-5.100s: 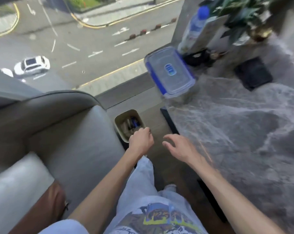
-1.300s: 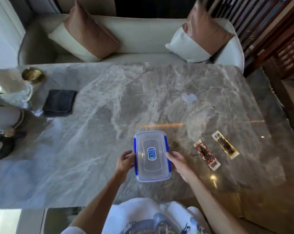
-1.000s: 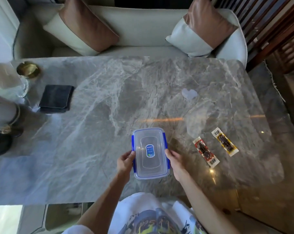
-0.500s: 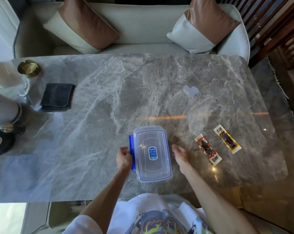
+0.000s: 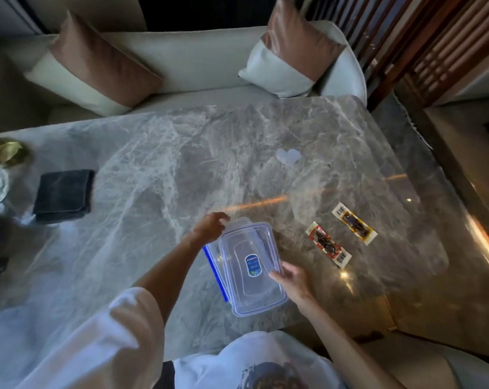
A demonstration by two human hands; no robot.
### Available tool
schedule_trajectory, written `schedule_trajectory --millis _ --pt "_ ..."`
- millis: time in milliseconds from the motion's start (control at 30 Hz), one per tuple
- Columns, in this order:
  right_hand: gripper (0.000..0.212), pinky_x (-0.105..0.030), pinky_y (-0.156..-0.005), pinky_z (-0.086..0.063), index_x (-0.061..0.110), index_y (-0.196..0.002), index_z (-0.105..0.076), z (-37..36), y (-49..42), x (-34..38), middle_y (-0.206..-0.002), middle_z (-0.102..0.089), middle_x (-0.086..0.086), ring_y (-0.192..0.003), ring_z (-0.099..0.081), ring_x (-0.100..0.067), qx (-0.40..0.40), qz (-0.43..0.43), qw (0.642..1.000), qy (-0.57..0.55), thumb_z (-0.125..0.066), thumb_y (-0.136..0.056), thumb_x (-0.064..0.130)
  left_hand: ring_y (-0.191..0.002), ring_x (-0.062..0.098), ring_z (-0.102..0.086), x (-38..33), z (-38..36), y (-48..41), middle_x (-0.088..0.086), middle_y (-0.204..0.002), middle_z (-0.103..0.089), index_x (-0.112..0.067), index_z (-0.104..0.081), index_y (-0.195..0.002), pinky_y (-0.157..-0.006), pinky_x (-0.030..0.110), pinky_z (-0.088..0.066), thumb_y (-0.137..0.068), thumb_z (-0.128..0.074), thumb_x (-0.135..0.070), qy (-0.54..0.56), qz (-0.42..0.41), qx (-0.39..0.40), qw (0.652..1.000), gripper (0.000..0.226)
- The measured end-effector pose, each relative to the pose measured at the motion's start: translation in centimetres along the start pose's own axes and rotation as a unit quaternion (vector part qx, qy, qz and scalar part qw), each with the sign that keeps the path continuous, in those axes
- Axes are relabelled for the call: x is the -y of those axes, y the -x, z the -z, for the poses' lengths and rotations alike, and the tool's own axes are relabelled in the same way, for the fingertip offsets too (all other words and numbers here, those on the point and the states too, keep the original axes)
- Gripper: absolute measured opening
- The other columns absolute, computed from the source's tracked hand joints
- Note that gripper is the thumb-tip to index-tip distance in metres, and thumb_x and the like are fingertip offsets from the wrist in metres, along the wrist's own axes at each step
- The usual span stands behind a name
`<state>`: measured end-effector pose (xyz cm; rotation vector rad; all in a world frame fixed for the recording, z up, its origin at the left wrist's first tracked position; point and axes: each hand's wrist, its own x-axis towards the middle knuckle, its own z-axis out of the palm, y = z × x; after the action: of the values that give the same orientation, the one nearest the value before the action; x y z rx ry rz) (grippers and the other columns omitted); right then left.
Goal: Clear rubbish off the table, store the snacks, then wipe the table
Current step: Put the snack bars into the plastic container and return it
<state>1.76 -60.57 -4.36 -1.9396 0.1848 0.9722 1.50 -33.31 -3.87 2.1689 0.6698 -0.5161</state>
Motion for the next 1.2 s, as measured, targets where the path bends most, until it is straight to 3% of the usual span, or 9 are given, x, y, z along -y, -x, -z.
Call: schedule_trajectory --millis 67,167,267,467,533,633,900,1067,1200 --pt "0.017 -0.011 -0.059 -0.052 0.023 -0.089 -0.069 2.0 0.6 0.2 -0.073 -0.073 0.014 -0.070 -0.070 -0.004 -0.021 -0.016 0.998 -0.061 -0.075 -0.081 0.009 -0.113 0.033 -0.061 1.3 0.3 0.5 0.021 -0.120 -0.064 -0.004 -0.060 -0.124 -0.097 0.037 -0.048 -0.086 -0.047 0.007 -0.013 0.011 -0.021 1.000 0.042" --pt "0.032 -0.020 -0.055 -0.045 0.013 -0.116 -0.066 5.7 0.6 0.9 -0.075 -0.067 -0.003 -0.069 -0.065 -0.015 -0.061 -0.026 0.991 -0.116 -0.071 -0.084 0.008 -0.112 0.033 -0.062 4.3 0.3 3.3 0.018 -0.122 -0.062 -0.013 -0.053 -0.134 -0.095 0.041 -0.050 -0.080 -0.048 0.006 -0.010 0.075 -0.080 0.994 0.057" --pt "0.036 -0.012 -0.044 -0.041 0.003 -0.123 -0.062 8.6 -0.4 1.0 -0.075 -0.063 -0.007 -0.049 -0.056 -0.003 -0.073 -0.041 0.989 -0.123 -0.066 -0.088 0.005 -0.111 0.033 -0.063 7.4 -0.6 7.5 0.016 -0.116 -0.066 -0.018 -0.054 -0.136 -0.091 0.041 -0.051 -0.076 -0.046 0.006 0.039 0.155 -0.146 0.976 0.065" --pt "0.054 -0.037 -0.084 -0.052 -0.002 -0.137 -0.048 5.7 -3.6 1.3 -0.123 -0.064 -0.024 -0.094 -0.066 -0.032 -0.041 -0.061 0.990 -0.118 -0.066 -0.087 0.002 -0.105 0.034 -0.065 9.0 -4.3 12.9 0.016 -0.110 -0.068 -0.018 -0.055 -0.136 -0.086 0.040 -0.052 -0.075 -0.047 0.006 0.118 0.240 -0.223 0.937 0.066" --pt "0.058 -0.021 -0.066 -0.054 -0.001 -0.141 -0.044 4.0 -4.0 1.2 -0.118 -0.065 -0.023 -0.081 -0.065 -0.025 -0.027 -0.065 0.993 -0.092 -0.066 -0.088 0.003 -0.104 0.033 -0.066 8.6 -5.3 13.7 0.015 -0.110 -0.069 -0.021 -0.056 -0.134 -0.086 0.041 -0.052 -0.076 -0.047 0.003 0.122 0.266 -0.236 0.927 0.063" --pt "0.044 -0.008 -0.036 -0.034 -0.001 -0.134 -0.052 2.6 -4.3 0.4 -0.090 -0.065 -0.014 -0.054 -0.050 -0.009 -0.006 -0.058 0.997 -0.055 -0.061 -0.091 0.000 -0.104 0.034 -0.066 8.3 -6.4 14.7 0.014 -0.114 -0.068 -0.022 -0.058 -0.131 -0.087 0.043 -0.053 -0.079 -0.047 0.000 0.130 0.295 -0.254 0.912 0.058" --pt "0.040 -0.013 -0.059 -0.045 -0.001 -0.131 -0.056 2.1 -3.8 -1.0 -0.098 -0.062 -0.011 -0.066 -0.052 -0.011 -0.009 0.013 1.000 0.020 -0.061 -0.092 0.003 -0.101 0.031 -0.066 8.8 -7.0 15.3 0.012 -0.112 -0.069 -0.019 -0.056 -0.134 -0.083 0.038 -0.051 -0.080 -0.045 0.001 0.169 0.301 -0.276 0.897 0.058" --pt "0.036 -0.023 -0.080 -0.052 -0.001 -0.126 -0.061 2.1 -3.5 -0.6 -0.116 -0.068 -0.022 -0.098 -0.063 -0.024 -0.025 0.070 0.986 0.152 -0.063 -0.091 0.009 -0.092 0.029 -0.067 9.3 -6.7 15.4 0.014 -0.112 -0.071 -0.016 -0.054 -0.136 -0.070 0.030 -0.043 -0.087 -0.043 0.003 0.180 0.274 -0.273 0.904 0.053" --pt "0.076 -0.037 -0.115 -0.029 0.010 -0.151 -0.032 2.1 -2.9 -0.9 -0.142 -0.039 -0.024 -0.139 -0.033 -0.035 -0.023 0.022 0.950 0.311 -0.069 -0.087 0.027 -0.094 0.030 -0.065 9.6 -6.6 15.5 0.016 -0.113 -0.069 -0.015 -0.051 -0.138 -0.071 0.030 -0.043 -0.094 -0.042 -0.002 0.185 0.216 -0.271 0.920 0.046"
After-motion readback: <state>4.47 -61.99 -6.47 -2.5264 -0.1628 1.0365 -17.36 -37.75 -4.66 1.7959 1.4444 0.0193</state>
